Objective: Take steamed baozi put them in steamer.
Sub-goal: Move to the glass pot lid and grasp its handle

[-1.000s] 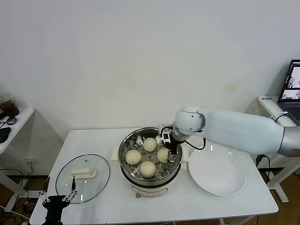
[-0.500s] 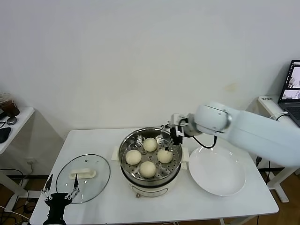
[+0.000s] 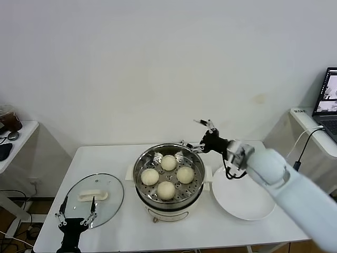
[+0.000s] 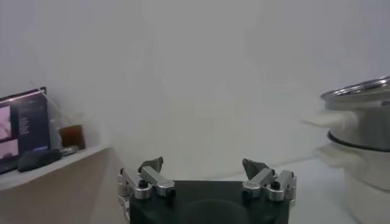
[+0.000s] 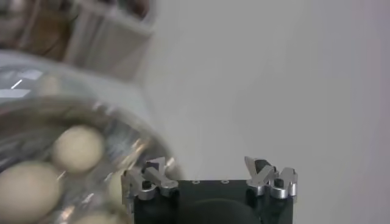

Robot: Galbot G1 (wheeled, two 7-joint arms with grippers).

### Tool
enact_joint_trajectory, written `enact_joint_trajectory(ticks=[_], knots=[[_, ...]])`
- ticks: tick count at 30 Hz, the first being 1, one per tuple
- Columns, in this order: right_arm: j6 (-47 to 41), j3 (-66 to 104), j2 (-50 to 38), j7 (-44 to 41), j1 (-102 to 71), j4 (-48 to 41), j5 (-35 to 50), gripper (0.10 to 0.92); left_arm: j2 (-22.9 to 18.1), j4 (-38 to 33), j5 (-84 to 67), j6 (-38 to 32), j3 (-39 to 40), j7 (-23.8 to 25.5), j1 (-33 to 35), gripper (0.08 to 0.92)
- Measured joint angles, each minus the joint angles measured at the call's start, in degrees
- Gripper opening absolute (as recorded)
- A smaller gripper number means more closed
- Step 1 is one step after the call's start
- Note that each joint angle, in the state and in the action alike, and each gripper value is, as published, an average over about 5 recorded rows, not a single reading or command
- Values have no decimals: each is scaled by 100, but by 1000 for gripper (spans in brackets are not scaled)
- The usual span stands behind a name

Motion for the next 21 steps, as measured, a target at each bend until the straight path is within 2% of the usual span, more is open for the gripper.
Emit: enact_joint_trajectory(ticks=[10,21], knots=[[1672,2899,1799,117,-2983,-72,-865,823,9,31,631,-9,104,-198,-23,823],[2260,4463,3098,174,-4850,117,-813,823,208,593,3299,102,-238,-817,-283,823]])
